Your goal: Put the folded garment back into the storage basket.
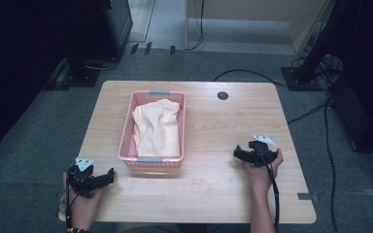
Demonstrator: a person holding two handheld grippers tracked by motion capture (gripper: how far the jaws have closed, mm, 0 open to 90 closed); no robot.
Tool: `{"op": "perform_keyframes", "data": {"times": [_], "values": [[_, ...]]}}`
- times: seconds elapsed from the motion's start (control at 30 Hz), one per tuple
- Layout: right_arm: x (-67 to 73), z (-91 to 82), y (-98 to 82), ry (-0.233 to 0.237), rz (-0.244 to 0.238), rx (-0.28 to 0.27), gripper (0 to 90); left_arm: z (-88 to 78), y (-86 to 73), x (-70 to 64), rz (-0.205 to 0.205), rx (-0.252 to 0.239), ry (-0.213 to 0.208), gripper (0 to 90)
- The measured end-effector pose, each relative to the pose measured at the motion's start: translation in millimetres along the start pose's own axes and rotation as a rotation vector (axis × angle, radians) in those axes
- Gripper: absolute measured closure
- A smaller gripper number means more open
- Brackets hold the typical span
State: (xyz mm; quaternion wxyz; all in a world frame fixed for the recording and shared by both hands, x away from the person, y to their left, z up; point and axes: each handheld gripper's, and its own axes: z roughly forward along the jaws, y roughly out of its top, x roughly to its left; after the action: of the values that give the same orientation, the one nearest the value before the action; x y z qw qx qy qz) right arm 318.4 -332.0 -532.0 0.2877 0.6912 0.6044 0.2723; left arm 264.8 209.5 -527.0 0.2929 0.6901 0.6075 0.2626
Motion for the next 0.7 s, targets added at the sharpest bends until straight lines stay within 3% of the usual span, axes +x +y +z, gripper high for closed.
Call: {"op": "perform_keyframes", "data": {"times": [0.47, 0.7], "values": [[-12.0, -4.2, -3.8, -0.013, 0.015, -0.001, 0.0, 0.0, 0.0, 0.0, 0.0, 0.0, 0.0, 0.3], [-24.6, -9.4, -8.5, -0.021, 0.018, 0.001, 0.0, 0.0, 0.0, 0.0, 0.0, 0.0, 0.0, 0.3]]}}
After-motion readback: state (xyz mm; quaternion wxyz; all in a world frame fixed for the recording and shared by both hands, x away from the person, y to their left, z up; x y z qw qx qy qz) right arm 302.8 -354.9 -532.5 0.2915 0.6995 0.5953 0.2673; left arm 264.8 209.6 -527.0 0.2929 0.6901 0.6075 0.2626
